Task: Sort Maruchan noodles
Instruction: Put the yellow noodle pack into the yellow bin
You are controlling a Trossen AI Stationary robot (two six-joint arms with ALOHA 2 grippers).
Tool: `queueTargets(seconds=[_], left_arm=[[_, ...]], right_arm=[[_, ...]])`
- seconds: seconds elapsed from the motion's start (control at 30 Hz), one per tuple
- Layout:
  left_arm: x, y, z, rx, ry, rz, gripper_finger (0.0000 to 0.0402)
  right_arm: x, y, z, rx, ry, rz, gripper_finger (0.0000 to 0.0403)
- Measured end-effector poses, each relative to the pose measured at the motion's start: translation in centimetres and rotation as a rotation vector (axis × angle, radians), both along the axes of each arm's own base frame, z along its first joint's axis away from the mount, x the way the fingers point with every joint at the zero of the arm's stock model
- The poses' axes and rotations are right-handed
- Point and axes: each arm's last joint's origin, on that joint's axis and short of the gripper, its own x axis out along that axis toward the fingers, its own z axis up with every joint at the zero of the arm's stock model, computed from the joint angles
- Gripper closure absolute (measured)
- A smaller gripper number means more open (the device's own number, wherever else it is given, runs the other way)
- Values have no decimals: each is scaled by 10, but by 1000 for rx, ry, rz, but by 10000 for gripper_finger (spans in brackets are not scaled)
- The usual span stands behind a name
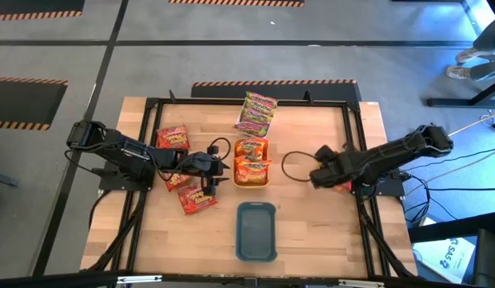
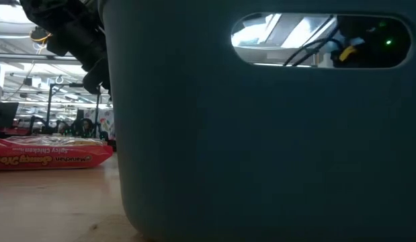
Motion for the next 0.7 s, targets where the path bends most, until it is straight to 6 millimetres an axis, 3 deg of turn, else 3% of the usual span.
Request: queueTargets(seconds=[0.1, 0.2, 0.33, 0.43, 0.5, 0.7], left_arm=[[0, 0, 1, -2, -7, 1, 219], [0, 0, 1, -11, -8, 7, 219], [0, 0, 1, -24, -10, 16, 219], [0, 0, 1, -28, -12, 18, 219], [0, 0, 1, -28, -12, 17, 219], [1, 0, 1, -29, -22, 18, 219]], right_arm=[[0, -9, 1, -5, 28, -23, 402], [4, -4, 5, 200, 55, -3, 402], [7, 21, 3, 571, 61, 52, 402], [1, 39, -5, 701, 91, 77, 402], [-7, 46, -13, 698, 128, 77, 402], [-25, 45, -35, 478, 140, 34, 402]])
